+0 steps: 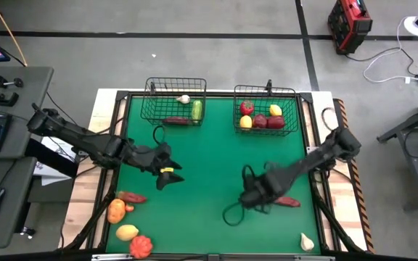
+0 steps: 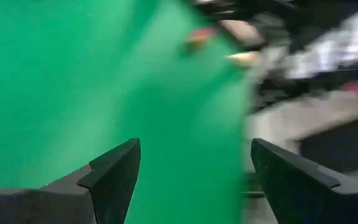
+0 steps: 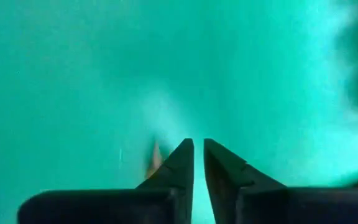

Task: Sort produce into baskets
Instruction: Put the right red chili pepper into the left wire basket

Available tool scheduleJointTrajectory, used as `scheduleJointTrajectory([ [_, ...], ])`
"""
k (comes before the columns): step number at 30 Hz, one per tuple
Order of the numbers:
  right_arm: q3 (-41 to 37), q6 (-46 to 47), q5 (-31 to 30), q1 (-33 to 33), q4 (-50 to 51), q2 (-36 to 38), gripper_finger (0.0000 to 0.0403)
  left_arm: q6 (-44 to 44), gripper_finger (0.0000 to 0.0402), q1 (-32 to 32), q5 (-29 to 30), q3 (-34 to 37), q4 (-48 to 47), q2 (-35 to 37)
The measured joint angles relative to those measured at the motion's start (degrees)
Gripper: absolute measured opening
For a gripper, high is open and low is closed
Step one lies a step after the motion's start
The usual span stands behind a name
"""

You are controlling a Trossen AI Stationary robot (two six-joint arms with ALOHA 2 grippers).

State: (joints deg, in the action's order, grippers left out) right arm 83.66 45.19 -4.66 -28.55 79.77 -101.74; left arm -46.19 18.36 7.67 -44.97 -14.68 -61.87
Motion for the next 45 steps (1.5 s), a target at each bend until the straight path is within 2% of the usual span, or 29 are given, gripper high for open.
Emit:
scheduleJointTrajectory([
  [4,6.5,0.0,-11.6,6.5,-1.2,2.8,0.0028,1.3,0.0296,-2.0,-11.1,-1.6,11.1,2.6],
  [6,9.1,-3.3,-16.1,10.4,-4.6,3.7,0.0013,3.1,0.0296,-3.1,-12.5,-3.6,13.9,4.8],
  [8,11.1,-7.4,-16.8,14.5,-9.6,4.0,0.0004,6.5,0.0296,-3.9,-11.9,-6.0,14.4,7.4],
  [12,12.7,-11.3,-8.6,20.4,-15.9,4.0,0.0021,11.3,0.0296,-4.8,-8.9,-8.8,13.3,12.5],
  [16,11.3,-12.8,-1.7,21.1,-14.4,4.0,0.0042,12.3,0.0296,-4.9,-5.8,-8.8,11.1,16.0],
  [20,7.2,-10.1,1.6,17.5,-7.3,3.9,0.0077,11.9,0.0296,-4.8,-4.5,-8.8,7.3,16.8],
  [24,-0.3,-6.4,8.0,11.3,-2.3,3.9,0.0139,11.9,0.0296,-4.8,-2.6,-8.7,5.1,15.2],
  [29,-11.0,-5.4,15.6,3.8,-2.9,3.8,0.0235,11.9,0.0296,-4.8,-2.4,-8.7,5.0,11.9],
  [33,-17.5,-5.1,21.6,1.8,-6.3,3.9,0.0283,10.4,0.0296,-4.8,-2.5,-8.7,5.1,9.4],
  [36,-21.1,-4.2,24.5,1.5,-10.8,3.9,0.0297,9.4,0.0296,-4.8,-2.8,-8.7,5.0,8.0],
  [45,-28.2,1.4,24.3,1.7,-22.5,3.9,0.0300,7.5,0.0296,-4.8,-3.8,-8.7,5.8,7.3],
])
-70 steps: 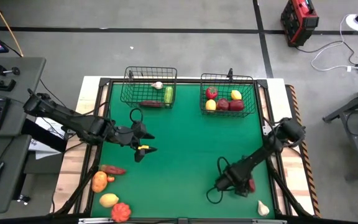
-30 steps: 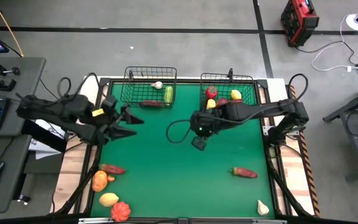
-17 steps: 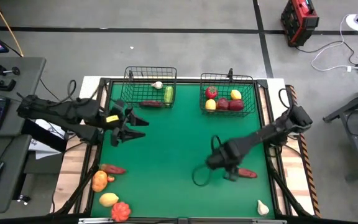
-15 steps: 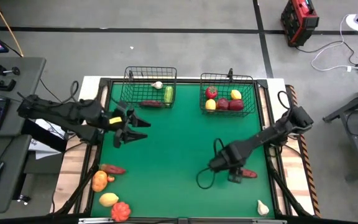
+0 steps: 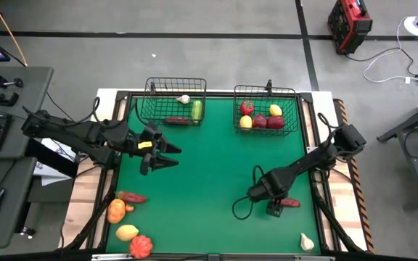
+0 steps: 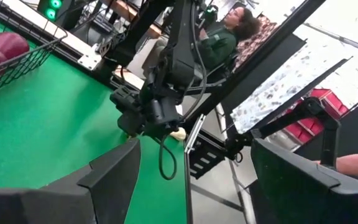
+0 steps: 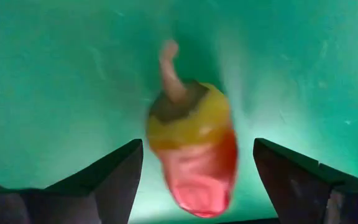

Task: Sort produce into baskets
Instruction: Put the right red chili pepper into the left wire basket

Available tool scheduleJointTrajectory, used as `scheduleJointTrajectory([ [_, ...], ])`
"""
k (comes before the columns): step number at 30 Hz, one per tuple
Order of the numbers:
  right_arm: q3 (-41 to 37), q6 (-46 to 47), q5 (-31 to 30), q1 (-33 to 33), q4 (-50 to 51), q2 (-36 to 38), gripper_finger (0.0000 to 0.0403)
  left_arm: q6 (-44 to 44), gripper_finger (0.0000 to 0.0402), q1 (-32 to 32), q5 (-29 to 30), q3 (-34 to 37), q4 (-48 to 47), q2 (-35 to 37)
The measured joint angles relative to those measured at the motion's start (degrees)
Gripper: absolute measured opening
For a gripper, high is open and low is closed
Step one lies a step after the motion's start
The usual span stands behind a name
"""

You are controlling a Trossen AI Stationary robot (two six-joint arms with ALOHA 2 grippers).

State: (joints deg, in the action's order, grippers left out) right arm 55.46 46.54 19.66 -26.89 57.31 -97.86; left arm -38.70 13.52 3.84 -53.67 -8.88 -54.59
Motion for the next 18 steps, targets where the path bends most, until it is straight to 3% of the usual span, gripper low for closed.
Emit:
scheduleJointTrajectory([
  [6,-1.0,1.0,-0.8,-0.8,0.0,0.0,0.0273,0.0,0.0296,0.0,0.0,0.0,0.1,0.1],
  [9,-0.5,1.4,-2.0,-1.4,0.0,0.0,0.0213,0.3,0.0296,0.0,0.0,0.0,0.5,0.1],
  [13,0.9,2.1,-3.0,-1.7,0.0,0.0,0.0103,0.4,0.0296,0.0,-1.3,0.0,6.0,0.4],
  [18,7.3,-0.9,-5.9,0.3,1.0,0.0,0.0096,4.5,0.0296,0.0,-2.4,0.0,17.4,3.5],
])
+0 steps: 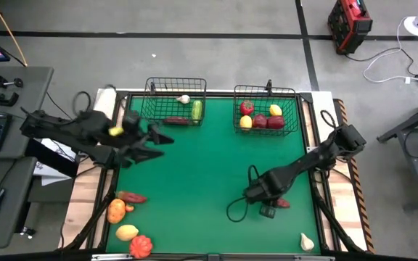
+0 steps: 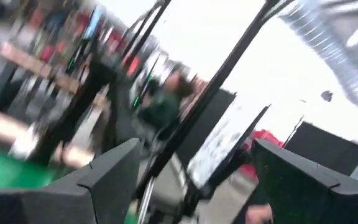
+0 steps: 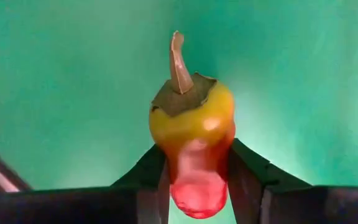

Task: Sort produce into baskets
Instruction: Put the right red chili pepper into the left wire basket, then put the red chili pepper into the left wire basket

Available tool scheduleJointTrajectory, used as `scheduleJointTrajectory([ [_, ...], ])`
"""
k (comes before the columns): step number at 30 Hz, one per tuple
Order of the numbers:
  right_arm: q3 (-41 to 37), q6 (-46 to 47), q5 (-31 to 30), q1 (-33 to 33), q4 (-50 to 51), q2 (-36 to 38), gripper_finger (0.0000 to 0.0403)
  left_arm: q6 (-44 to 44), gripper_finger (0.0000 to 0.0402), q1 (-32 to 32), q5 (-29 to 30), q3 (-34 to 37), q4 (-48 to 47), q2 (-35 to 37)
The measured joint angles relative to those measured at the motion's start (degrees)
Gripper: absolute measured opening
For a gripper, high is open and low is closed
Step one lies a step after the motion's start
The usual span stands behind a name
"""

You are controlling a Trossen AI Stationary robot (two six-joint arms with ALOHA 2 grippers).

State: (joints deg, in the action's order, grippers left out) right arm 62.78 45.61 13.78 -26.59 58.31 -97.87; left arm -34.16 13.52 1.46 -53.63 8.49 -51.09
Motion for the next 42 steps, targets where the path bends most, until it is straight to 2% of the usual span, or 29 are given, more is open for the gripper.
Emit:
scheduleJointTrajectory([
  [3,6.3,-1.8,-4.7,2.6,1.2,0.0,0.0096,3.8,0.0296,0.0,1.5,0.0,2.8,2.9],
  [6,13.0,-4.5,-12.5,6.2,-0.2,0.0,0.0096,6.9,0.0296,0.0,5.0,0.0,2.4,5.8],
  [9,17.8,-7.1,-20.9,11.1,-7.4,0.0,0.0096,8.8,0.0296,0.0,6.9,0.0,2.0,7.9],
  [12,20.0,-9.9,-27.1,17.3,-19.8,0.0,0.0096,10.2,0.0296,0.0,8.1,0.0,1.9,9.0],
  [16,20.0,-14.0,-28.2,25.7,-40.4,-0.2,0.0096,9.3,0.0296,0.0,8.1,0.0,1.4,8.8],
  [18,20.6,-16.1,-28.9,29.1,-46.4,-0.7,0.0096,7.5,0.0296,0.0,7.9,0.0,0.1,8.2],
  [22,23.8,-19.3,-33.3,34.1,-49.6,-3.5,0.0096,2.9,0.0296,0.0,6.6,0.0,-4.4,6.7],
  [26,28.3,-21.1,-33.6,37.4,-50.0,-8.0,0.0098,-0.6,0.0296,0.0,4.4,0.0,-8.3,5.0],
  [30,32.9,-20.0,-33.6,39.4,-50.0,-13.5,0.0168,-1.3,0.0296,0.2,0.3,0.0,-8.2,4.0],
  [36,39.8,-18.7,-32.7,40.8,-47.8,-19.5,0.0287,-0.9,0.0296,0.9,-1.9,0.0,-8.3,4.4],
  [39,42.9,-19.5,-30.3,41.2,-43.1,-19.8,0.0316,0.1,0.0296,1.4,-2.8,0.0,-8.8,4.6],
  [42,47.0,-22.9,-28.4,41.5,-34.6,-19.2,0.0323,0.9,0.0296,2.0,-2.9,0.0,-11.9,4.8],
])
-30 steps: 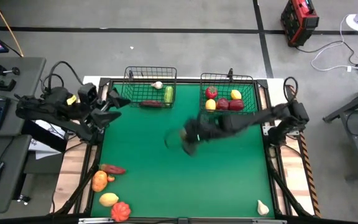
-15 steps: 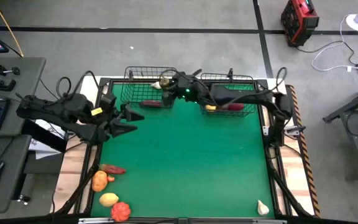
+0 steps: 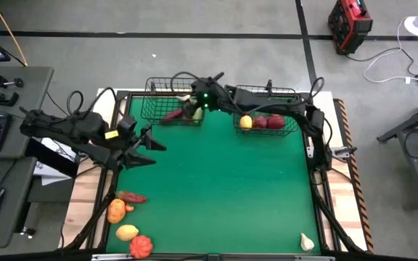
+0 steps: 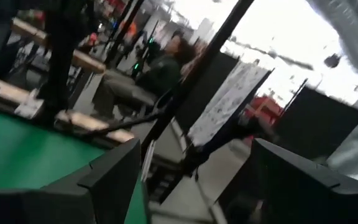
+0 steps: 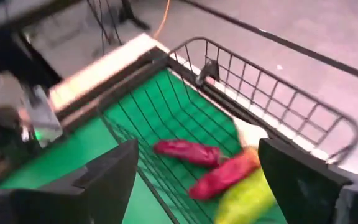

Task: Sort produce into baskets
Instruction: Put the red chili pepper into the left wire basket

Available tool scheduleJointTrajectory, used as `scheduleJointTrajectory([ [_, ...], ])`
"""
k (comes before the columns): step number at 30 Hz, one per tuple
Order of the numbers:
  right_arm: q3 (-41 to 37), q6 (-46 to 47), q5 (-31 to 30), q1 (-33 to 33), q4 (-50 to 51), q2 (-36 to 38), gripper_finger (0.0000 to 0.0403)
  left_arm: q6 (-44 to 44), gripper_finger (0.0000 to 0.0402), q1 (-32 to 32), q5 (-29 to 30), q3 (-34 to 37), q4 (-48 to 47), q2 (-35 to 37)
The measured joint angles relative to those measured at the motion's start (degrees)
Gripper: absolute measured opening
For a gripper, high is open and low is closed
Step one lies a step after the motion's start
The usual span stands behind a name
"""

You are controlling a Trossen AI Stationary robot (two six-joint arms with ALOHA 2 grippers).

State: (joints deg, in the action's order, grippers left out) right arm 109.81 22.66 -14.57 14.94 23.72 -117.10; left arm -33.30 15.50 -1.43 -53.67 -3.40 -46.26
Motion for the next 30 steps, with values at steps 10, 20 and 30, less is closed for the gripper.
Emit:
scheduleJointTrajectory([
  [10,16.8,-12.0,1.2,-4.1,39.6,0.7,0.0325,-5.8,0.0296,0.5,1.9,1.9,-12.9,-5.6],
  [20,9.1,-9.5,-6.2,-14.2,57.4,8.9,0.0326,-14.5,0.0296,4.0,-11.5,2.8,-30.0,-21.3],
  [30,-28.4,15.2,-6.9,-23.6,44.9,36.7,0.0326,-21.0,0.0296,19.5,-12.0,2.9,-55.9,-29.1],
])
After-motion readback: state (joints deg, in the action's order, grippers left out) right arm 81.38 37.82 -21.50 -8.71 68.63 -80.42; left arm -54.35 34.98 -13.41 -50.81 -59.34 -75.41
